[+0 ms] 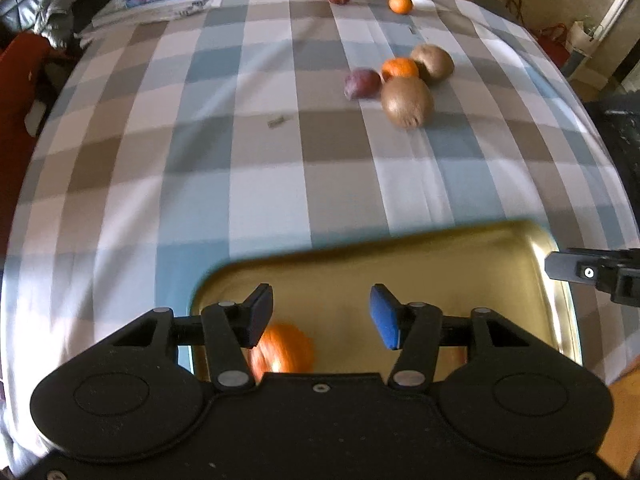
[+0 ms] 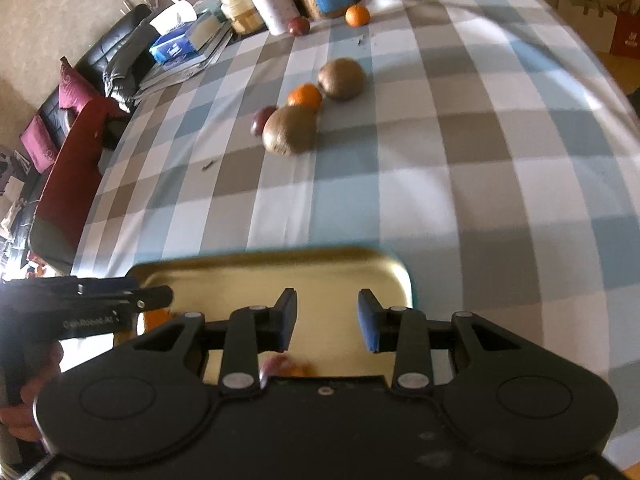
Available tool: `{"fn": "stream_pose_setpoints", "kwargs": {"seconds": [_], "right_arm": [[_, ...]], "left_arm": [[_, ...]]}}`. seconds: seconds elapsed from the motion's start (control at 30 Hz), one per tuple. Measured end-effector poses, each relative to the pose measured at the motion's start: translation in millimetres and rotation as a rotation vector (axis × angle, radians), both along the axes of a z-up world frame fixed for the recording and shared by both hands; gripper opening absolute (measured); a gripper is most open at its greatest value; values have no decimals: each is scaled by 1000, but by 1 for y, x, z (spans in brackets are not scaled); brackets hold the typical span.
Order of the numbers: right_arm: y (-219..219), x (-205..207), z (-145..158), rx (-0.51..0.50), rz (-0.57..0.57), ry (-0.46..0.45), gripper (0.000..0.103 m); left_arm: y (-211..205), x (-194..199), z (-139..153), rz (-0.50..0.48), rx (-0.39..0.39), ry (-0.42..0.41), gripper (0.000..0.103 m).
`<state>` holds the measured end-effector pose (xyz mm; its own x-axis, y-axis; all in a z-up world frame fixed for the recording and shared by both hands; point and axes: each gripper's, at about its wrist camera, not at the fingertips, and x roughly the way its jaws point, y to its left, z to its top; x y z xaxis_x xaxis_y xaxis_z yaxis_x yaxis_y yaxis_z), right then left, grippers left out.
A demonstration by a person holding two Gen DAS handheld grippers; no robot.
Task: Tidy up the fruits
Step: 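Move both tools back toward the kiwis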
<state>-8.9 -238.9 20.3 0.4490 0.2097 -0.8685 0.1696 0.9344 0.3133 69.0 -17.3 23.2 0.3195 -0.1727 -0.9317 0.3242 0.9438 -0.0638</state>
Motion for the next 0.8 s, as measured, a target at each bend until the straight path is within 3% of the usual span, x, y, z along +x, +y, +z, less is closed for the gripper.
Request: {"fn": "stream_pose_setpoints", "kwargs": {"seconds": [0.23,0.5,0.8], "right_arm": [[-18,37,2,-62,-34,-29,37],[-36,70,-8,-43,-98,-27,37],[-46,96,-24,-52,-150,-35,37]], "left_arm": [[-11,42,11,22,22,-48,60],[-34,87,10,60,-8,-79,60],[-78,119,-1,-2,-23,-97,60]]}}
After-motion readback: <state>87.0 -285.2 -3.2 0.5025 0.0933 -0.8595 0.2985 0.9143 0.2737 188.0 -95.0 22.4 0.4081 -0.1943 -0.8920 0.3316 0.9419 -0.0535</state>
